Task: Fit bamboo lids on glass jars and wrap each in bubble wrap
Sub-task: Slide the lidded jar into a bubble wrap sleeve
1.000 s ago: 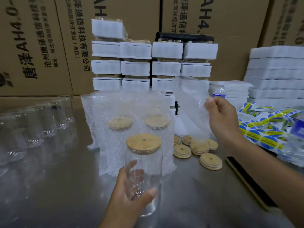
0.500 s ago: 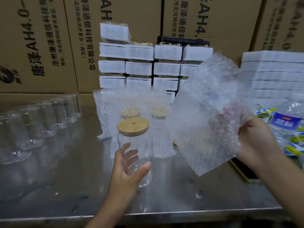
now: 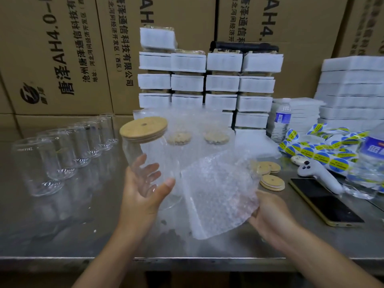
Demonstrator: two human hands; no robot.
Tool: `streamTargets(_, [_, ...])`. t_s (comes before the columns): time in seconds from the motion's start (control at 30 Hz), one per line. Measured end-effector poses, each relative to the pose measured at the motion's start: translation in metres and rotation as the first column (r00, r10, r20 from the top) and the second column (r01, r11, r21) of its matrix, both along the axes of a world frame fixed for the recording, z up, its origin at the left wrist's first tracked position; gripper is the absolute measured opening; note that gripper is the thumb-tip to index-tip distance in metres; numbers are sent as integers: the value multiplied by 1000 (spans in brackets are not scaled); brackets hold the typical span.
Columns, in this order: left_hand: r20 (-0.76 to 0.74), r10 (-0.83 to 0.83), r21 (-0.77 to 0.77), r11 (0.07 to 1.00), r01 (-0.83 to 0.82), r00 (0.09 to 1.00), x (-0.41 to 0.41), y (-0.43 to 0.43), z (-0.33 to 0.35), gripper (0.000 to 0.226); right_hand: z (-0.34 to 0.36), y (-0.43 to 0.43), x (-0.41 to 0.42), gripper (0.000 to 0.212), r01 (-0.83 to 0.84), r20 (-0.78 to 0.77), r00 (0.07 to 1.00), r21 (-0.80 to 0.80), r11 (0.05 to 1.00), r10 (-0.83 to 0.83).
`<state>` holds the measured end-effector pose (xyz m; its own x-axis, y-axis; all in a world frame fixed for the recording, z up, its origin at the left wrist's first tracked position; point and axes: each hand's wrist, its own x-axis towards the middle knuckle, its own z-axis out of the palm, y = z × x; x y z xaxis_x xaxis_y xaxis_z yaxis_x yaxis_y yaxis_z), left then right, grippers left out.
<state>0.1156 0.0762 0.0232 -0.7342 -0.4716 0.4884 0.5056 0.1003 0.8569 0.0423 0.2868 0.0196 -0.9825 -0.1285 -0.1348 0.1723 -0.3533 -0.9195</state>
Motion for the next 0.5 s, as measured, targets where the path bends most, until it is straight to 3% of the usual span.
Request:
streamTargets(0.17, [-7,1,6,1000,-1,1000,1,-14,8,70,-11,-7,8,29,-72,121,991,118,990,57])
streamTargets(0.3, [19,-7,-9,1000,7,1000,-2,-9,8,76,-18,-9,18,8,-179,133,980,252,951,149])
streamTargets(0.4, [37,-21,-46,999,22,999,-6,0,6,81,-20,-6,18,9,-124,63,992,375,919,108])
streamTargets(0.5, [57,-75,-69,994,79,996,-11,12,1,79,-19,2,12,13,63,-157,987,561,825,31])
